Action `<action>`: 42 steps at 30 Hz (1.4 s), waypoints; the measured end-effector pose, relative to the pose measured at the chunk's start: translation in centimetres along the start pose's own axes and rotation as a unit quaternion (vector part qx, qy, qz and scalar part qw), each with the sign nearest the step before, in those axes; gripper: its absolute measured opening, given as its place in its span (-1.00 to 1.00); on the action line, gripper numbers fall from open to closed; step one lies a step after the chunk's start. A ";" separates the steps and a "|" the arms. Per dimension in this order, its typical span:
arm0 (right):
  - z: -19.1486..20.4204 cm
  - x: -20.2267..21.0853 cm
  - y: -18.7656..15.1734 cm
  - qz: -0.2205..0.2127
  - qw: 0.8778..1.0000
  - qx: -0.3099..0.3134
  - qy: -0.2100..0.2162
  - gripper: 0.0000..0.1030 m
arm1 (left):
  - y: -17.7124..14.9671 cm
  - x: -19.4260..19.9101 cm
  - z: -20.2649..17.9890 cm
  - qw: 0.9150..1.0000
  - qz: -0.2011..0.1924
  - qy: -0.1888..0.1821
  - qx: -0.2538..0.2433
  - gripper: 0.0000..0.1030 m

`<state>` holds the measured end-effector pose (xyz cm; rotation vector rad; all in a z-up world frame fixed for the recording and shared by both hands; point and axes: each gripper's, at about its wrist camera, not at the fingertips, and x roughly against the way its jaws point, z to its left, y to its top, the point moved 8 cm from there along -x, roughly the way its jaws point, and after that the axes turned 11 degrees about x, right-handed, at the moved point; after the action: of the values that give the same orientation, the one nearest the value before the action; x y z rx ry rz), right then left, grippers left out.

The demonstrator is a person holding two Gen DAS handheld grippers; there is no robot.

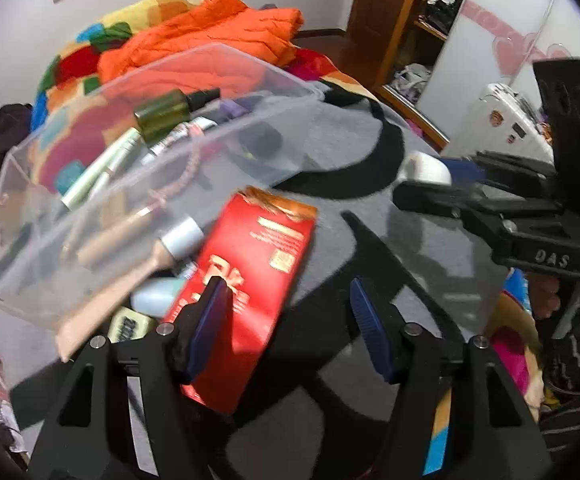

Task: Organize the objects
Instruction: 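Grasp the red packet with the left tool while the right tool grasps the white tape roll, then carry the red packet and tape roll over the box and open both tools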

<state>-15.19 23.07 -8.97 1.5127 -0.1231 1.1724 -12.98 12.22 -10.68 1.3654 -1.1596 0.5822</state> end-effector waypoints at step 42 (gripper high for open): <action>2.5 0.2 5.0 -0.040 0.999 0.004 0.003 -0.25 | 3.8 6.1 3.0 0.991 -0.119 0.007 0.060 0.06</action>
<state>-16.84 19.50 -5.03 1.5087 -0.0541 1.1150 -14.93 8.35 -4.20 1.5741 -0.9452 0.4926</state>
